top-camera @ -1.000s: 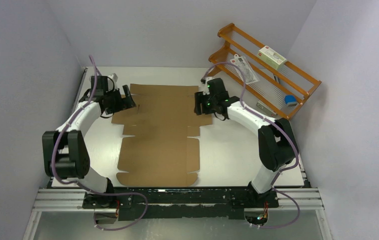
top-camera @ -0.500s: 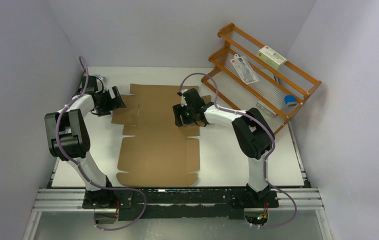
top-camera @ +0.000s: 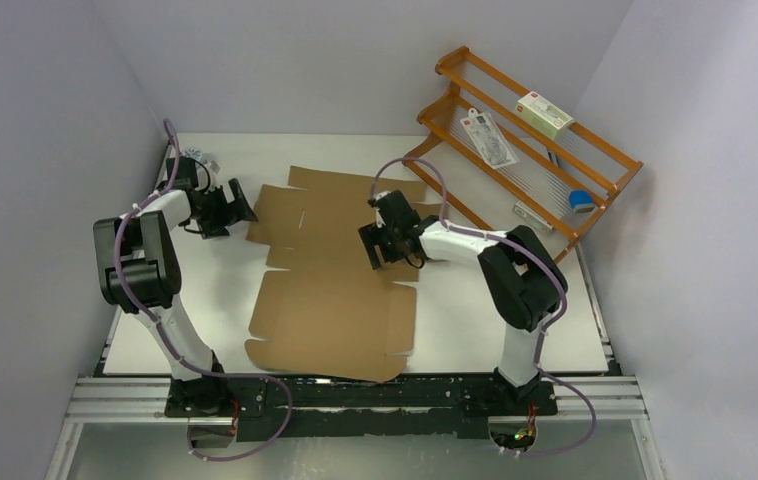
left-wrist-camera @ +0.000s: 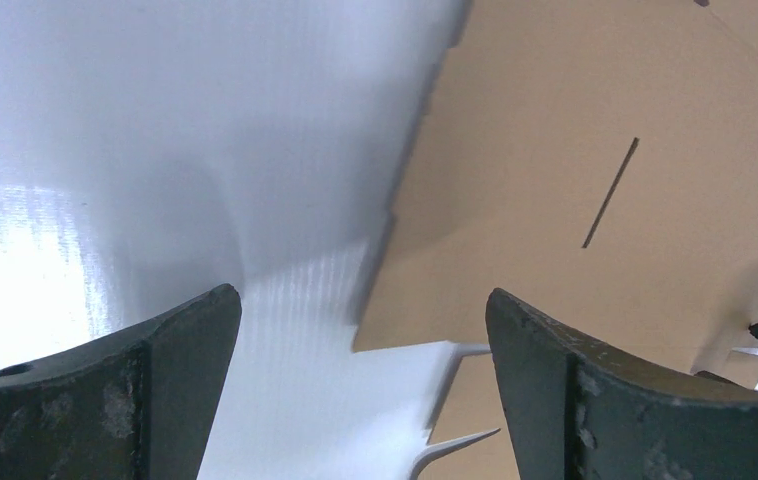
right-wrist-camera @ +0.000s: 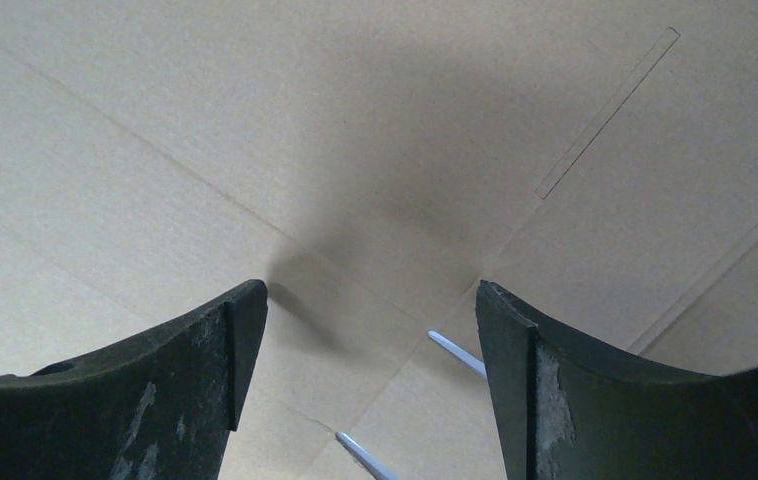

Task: Fold the paper box

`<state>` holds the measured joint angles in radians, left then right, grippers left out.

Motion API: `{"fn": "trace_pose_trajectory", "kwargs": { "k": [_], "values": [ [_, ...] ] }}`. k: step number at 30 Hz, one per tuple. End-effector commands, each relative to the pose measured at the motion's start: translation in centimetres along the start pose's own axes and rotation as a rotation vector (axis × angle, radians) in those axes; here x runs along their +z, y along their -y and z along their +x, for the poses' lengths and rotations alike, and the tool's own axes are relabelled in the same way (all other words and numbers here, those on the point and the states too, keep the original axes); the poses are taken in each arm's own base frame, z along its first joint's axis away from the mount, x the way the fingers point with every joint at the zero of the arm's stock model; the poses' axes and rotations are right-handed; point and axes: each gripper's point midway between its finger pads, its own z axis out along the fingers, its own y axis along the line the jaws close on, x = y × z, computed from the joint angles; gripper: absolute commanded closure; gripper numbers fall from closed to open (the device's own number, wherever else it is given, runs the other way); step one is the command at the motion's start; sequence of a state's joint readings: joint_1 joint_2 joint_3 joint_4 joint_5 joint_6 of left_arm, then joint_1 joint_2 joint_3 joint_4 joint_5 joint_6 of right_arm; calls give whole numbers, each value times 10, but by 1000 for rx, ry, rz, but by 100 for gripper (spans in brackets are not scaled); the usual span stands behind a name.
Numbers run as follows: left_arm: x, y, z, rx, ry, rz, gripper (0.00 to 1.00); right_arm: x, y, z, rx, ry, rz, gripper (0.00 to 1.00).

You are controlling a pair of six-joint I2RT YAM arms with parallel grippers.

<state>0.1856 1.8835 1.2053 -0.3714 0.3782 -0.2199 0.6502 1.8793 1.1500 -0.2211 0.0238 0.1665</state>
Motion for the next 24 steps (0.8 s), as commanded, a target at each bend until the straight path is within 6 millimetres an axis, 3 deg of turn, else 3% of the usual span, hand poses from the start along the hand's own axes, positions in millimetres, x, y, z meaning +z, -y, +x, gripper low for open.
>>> {"fn": "trace_pose_trajectory", "kwargs": {
  "k": [1,8,13,18,24],
  "values": [
    [-1,20,3,34,-23,77,3,-14,23,31,-37,-83,97,19],
    [-12,67,49,173,-81,92,3,-44,10,-19,-21,105,35,15],
    [-12,75,75,194,-131,110,4,-48,15,-42,30,176,23,13],
    [-7,85,101,209,-199,149,4,-35,14,-37,49,170,9,13],
    [0,91,113,210,-243,181,6,-17,2,-22,75,140,-58,14]
  ]
}}
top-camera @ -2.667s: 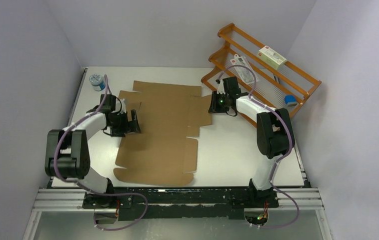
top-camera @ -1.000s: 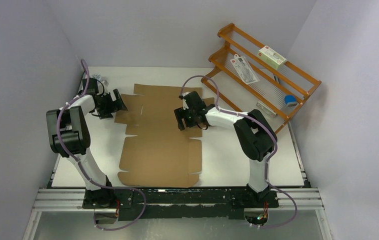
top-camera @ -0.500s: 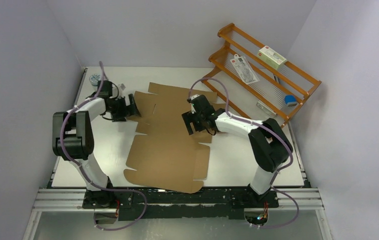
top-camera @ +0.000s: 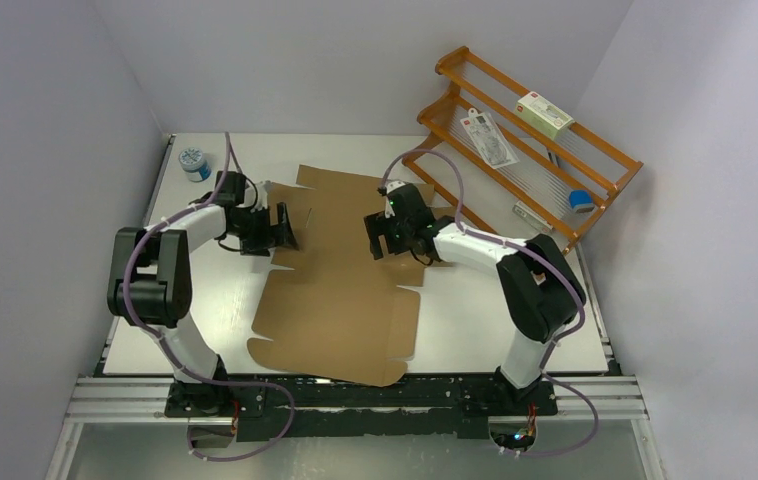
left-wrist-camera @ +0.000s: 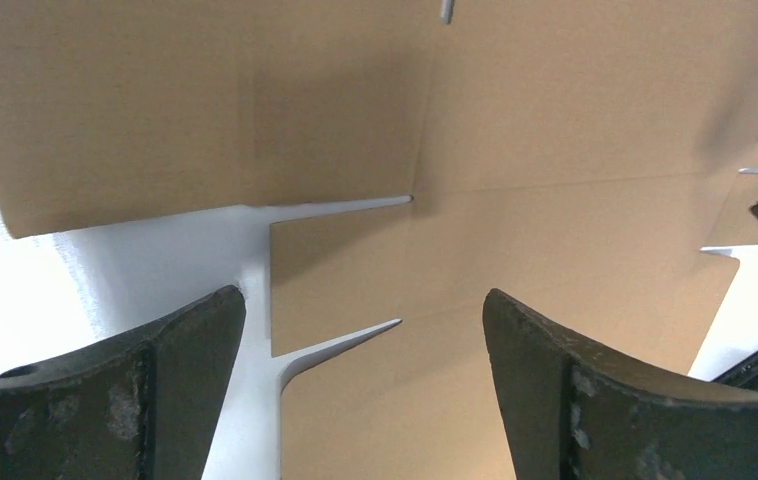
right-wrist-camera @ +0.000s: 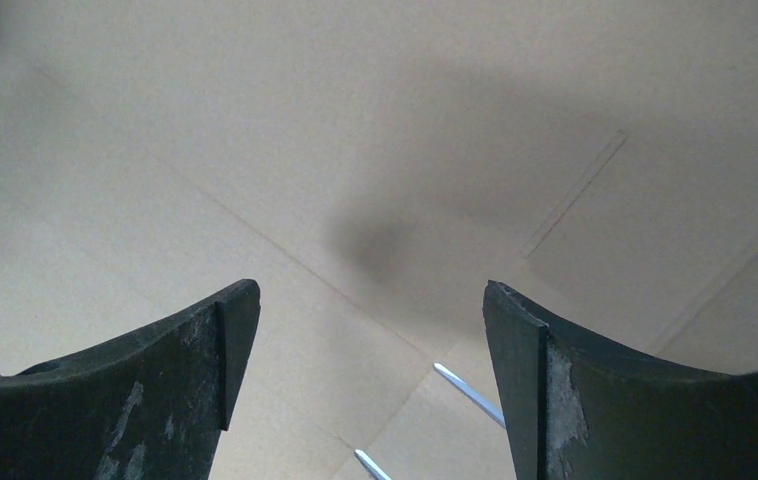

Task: Fold the paper box

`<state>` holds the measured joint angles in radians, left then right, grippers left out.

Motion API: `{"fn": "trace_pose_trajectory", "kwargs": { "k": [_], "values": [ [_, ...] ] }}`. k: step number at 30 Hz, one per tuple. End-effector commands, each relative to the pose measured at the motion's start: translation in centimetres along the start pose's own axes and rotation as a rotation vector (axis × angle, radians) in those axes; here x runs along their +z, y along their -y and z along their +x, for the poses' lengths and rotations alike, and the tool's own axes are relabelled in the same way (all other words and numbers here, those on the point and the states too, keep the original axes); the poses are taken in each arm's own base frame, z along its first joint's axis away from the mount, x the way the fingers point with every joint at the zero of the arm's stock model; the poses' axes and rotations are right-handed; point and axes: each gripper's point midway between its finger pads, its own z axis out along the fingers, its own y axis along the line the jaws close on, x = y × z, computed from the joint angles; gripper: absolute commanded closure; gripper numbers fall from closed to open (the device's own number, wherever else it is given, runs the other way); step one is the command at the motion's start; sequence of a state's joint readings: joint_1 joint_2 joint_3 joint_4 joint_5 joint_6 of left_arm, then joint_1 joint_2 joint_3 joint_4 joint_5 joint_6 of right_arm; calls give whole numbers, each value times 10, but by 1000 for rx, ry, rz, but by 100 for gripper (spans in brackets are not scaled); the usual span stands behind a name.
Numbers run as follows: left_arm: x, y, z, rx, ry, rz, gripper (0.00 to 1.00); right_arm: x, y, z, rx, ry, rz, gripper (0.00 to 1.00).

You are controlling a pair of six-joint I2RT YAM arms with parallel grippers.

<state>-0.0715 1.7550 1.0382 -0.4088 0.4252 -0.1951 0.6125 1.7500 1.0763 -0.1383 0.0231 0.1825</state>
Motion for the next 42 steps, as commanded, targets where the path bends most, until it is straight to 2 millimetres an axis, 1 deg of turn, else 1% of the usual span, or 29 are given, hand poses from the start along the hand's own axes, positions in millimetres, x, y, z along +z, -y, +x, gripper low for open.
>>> {"fn": "trace_pose_trajectory", "kwargs": {
  "k": [1,6,9,15,20,24,29,32,34,36,38,40,41,42],
  "values": [
    [8,12,13,10,-52,66,6,14,-11,11,36,-10,-61,14],
    [5,31,16,28,-50,133,7,26,-15,29,40,-59,-72,14],
    [2,40,19,18,-49,179,10,31,-19,39,34,-78,-79,14],
    [-15,63,13,12,6,248,11,37,-26,54,43,-107,-92,14],
    [-31,83,5,37,54,278,11,39,-30,63,37,-125,-97,14],
    [-34,99,8,61,46,307,11,39,-34,65,34,-130,-100,14],
    [-29,113,19,81,26,318,11,36,-34,61,32,-112,-94,14],
    [-25,116,27,80,13,322,11,34,-33,57,24,-103,-86,14],
    [-27,121,28,83,14,336,10,31,-32,51,19,-92,-82,14],
    [-34,127,25,100,12,351,9,28,-34,44,14,-79,-86,14],
    [-44,132,18,130,29,350,8,23,-36,35,9,-61,-93,14],
    [-53,130,4,161,60,302,5,17,-37,25,4,-38,-96,13],
    [-58,128,-9,179,94,268,4,14,-37,19,1,-24,-93,13],
    [-61,124,-18,184,117,236,3,11,-36,13,-4,-7,-88,12]
  ]
}}
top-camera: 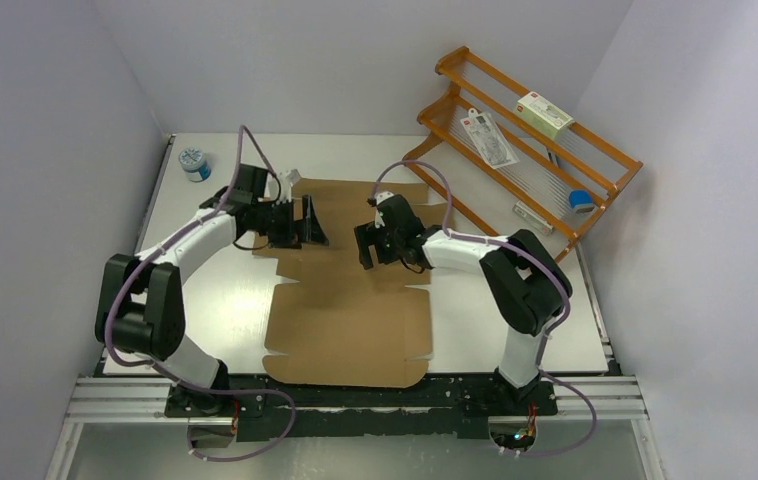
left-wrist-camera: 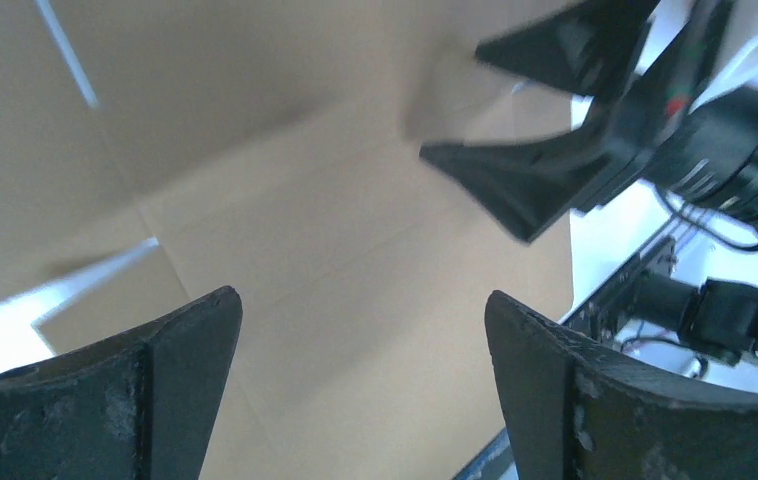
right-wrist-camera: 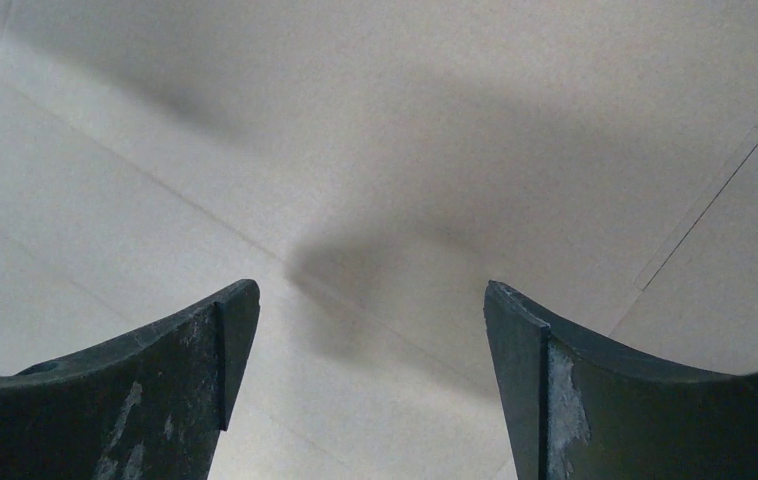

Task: Fold the paper box

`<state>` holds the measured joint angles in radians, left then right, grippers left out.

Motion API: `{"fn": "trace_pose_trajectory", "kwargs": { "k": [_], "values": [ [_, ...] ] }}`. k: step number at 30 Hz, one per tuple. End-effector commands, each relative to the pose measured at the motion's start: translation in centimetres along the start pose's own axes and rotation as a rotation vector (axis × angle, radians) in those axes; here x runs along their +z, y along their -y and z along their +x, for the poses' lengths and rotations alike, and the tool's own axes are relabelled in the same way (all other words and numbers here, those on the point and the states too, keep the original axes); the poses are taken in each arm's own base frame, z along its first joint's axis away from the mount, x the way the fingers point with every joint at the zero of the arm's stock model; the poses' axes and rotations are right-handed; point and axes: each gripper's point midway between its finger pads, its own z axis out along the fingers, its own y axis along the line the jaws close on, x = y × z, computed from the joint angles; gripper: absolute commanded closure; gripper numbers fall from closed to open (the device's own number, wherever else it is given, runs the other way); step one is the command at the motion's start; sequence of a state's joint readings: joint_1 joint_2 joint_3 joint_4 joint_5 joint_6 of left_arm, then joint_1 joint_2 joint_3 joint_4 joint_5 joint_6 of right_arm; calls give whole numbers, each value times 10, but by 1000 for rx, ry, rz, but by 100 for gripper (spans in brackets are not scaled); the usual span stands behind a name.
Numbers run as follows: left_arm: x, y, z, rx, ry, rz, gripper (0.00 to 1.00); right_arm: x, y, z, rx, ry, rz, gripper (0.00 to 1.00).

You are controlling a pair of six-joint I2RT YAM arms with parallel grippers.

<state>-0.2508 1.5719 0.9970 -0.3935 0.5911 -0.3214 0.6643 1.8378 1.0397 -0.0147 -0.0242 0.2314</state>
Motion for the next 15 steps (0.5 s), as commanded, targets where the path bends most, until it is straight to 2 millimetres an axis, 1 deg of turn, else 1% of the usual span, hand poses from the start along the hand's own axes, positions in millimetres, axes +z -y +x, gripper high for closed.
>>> {"fn": "trace_pose_trajectory", "kwargs": {
  "k": [1,3,6,10,15],
  "values": [
    [-29,16,-53,115,131,-52,3,-18,-6,-15,-21,28,-1,12],
    [-31,11,-71,115,176,-68,3,-23,-4,-26,-24,62,5,10],
    [-28,-1,-99,94,236,-95,3,-26,4,-37,-12,88,15,10],
    [-12,-22,-131,56,288,-128,3,-26,15,-49,6,119,30,10],
    [6,-58,-172,60,337,-204,3,-18,25,-61,47,172,27,10]
  ]
}}
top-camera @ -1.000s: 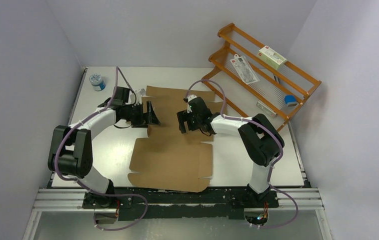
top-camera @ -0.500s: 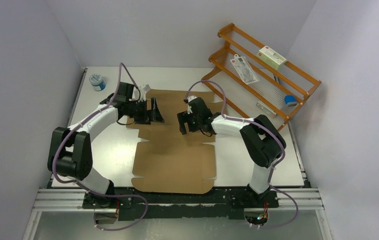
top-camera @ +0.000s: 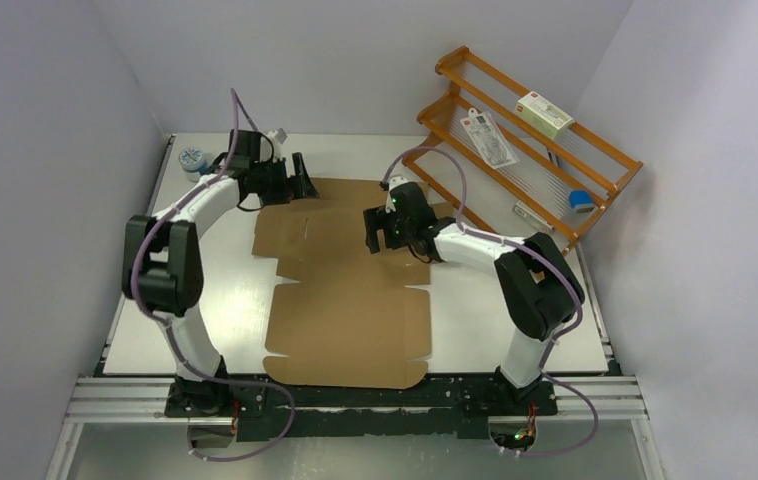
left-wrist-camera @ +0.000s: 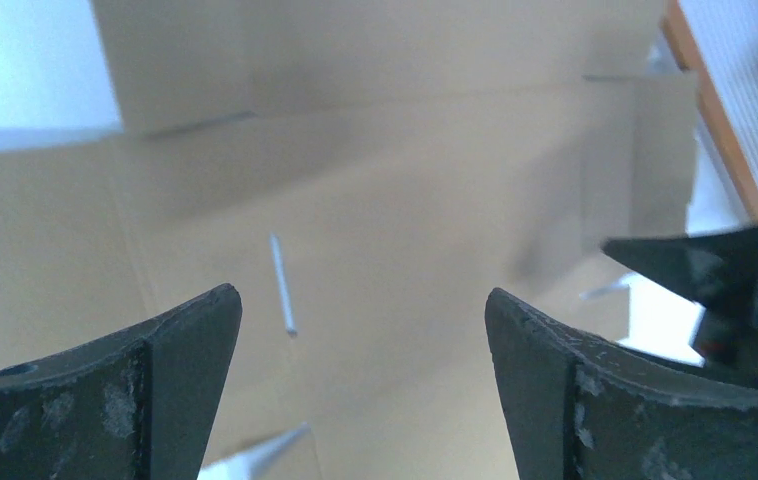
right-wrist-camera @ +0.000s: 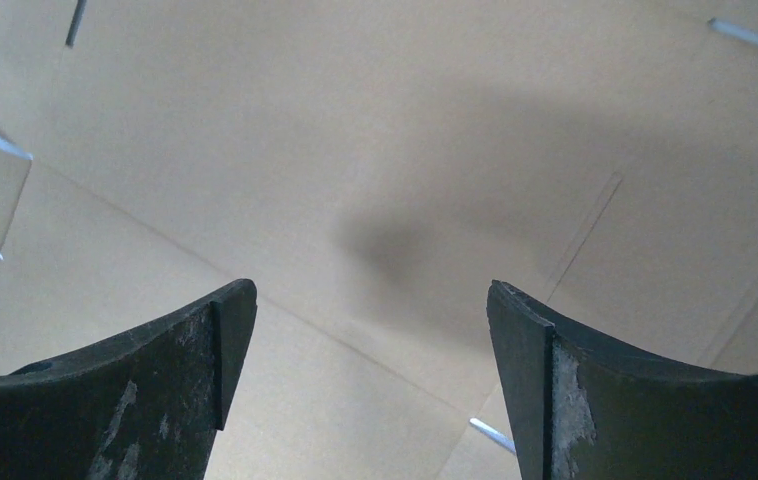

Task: Fold the paper box

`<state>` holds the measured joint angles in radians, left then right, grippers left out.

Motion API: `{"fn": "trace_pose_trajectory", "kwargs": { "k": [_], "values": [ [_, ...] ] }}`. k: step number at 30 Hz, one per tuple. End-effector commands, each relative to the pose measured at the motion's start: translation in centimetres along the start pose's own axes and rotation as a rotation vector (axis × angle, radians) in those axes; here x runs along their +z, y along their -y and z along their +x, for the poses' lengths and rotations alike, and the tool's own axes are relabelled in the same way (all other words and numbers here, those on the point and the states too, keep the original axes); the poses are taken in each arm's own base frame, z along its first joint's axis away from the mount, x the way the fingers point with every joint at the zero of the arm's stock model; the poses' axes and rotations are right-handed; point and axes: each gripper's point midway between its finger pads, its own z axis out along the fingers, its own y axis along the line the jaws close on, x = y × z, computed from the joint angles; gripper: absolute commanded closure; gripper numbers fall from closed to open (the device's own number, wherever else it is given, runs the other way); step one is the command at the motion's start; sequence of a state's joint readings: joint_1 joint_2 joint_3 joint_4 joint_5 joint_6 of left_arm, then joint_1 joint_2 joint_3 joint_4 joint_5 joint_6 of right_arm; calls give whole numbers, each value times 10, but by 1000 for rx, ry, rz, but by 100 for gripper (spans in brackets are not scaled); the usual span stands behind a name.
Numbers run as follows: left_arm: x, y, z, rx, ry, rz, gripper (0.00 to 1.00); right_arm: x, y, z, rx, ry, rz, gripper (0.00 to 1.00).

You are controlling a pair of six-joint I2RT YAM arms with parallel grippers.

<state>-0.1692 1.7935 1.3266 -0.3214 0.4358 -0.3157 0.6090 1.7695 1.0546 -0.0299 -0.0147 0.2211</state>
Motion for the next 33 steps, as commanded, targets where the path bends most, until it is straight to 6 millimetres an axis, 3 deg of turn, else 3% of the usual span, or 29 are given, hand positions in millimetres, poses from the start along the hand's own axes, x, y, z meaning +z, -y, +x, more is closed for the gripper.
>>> {"fn": "trace_pose_trajectory", "kwargs": {
  "k": [1,10,17,22,26,33],
  "values": [
    [23,-28,-50,35,109,-77,3,5,6,-30,25,105,1,10],
    [65,-63,-87,68,179,-108,3,20,7,-28,23,96,-1,10],
    [100,-75,-70,47,119,-58,3,25,6,-19,28,75,-11,10],
    [105,-53,-63,23,94,44,9,26,5,-19,29,75,-15,10],
    [96,-39,-62,40,99,69,11,29,4,-17,31,70,-23,10],
    [80,-10,-61,33,124,145,24,36,0,-10,43,51,-44,10]
  ]
}}
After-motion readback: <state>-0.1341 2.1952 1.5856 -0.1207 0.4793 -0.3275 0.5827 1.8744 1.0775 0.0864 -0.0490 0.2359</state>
